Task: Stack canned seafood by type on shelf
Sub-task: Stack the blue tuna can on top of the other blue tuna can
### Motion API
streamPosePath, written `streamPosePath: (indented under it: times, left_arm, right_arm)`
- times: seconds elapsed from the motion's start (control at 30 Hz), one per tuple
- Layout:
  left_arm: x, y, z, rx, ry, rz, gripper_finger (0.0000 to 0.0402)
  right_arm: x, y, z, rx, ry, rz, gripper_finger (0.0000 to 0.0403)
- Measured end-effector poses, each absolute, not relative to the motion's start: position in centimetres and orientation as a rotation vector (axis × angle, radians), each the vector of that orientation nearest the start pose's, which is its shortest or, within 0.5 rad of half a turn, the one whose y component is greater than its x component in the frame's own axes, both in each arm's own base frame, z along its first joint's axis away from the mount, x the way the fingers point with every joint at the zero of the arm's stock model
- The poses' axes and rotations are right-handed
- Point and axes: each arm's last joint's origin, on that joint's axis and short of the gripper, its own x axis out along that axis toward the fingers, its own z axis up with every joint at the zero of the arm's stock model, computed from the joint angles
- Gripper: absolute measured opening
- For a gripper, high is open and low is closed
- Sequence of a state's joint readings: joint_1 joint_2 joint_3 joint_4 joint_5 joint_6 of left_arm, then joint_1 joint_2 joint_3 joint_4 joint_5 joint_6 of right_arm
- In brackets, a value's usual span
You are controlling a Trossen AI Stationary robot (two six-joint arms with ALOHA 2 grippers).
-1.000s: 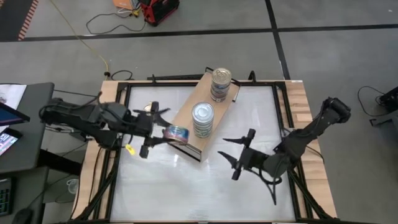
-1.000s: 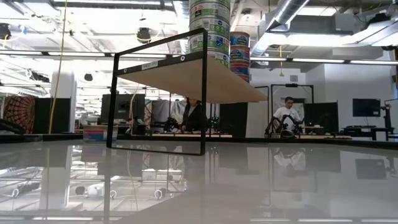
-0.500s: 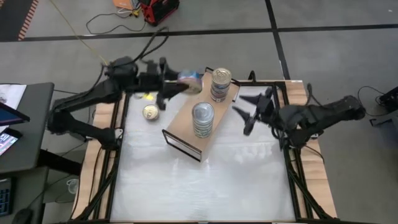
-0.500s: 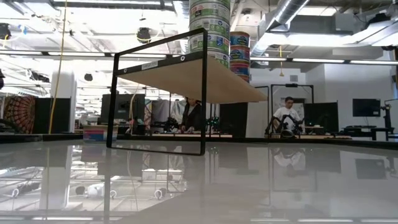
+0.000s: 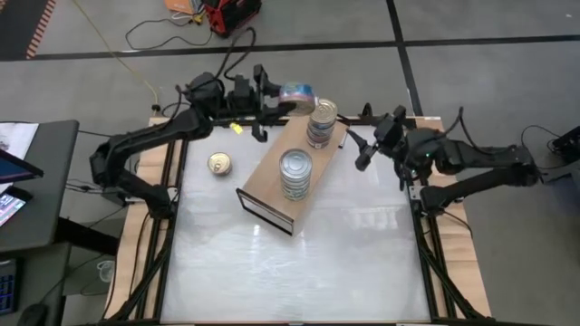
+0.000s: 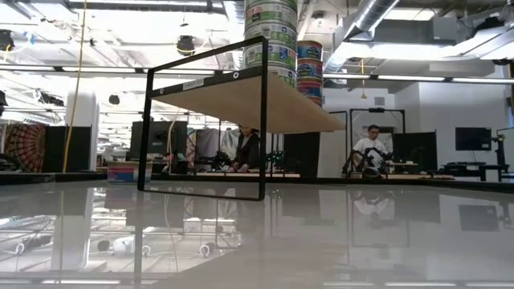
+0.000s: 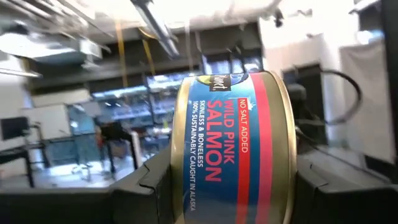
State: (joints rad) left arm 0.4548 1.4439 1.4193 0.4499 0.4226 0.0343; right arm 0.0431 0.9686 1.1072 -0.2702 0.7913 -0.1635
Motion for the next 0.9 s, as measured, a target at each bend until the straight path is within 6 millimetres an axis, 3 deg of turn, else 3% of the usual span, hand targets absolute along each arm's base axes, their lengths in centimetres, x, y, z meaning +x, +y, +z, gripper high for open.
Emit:
streamPosePath:
  times: [0.17,0.27,0.4,0.57,0.7,0.9]
  left_arm:
    - [27.9,14.1,47.3,0.118,-0.441,0.012,0.0181]
    - [26.8,14.8,49.0,-0.01,-0.429,-0.08,0.0182]
    - [25.9,15.6,50.2,-0.14,-0.356,-0.015,0.0185]
    - [26.0,16.8,48.7,-0.376,-0.211,0.069,0.0184]
    - [26.1,16.9,47.7,-0.462,-0.12,0.056,0.0184]
    - [28.7,18.3,45.0,-0.563,-0.02,0.003,0.0184]
  right_arm:
    - [18.7,-2.0,42.4,-0.16,0.036,-0.69,0.0254]
    - [17.7,-3.0,44.4,0.036,-0.051,-0.641,0.0254]
    - [17.7,-3.8,44.9,0.267,-0.086,-0.634,0.0248]
    - [18.9,-4.3,44.2,0.477,-0.102,-0.604,0.0242]
    - [19.0,-4.6,44.0,0.505,-0.102,-0.6,0.024]
    - [18.7,-5.4,43.7,0.556,-0.089,-0.649,0.024]
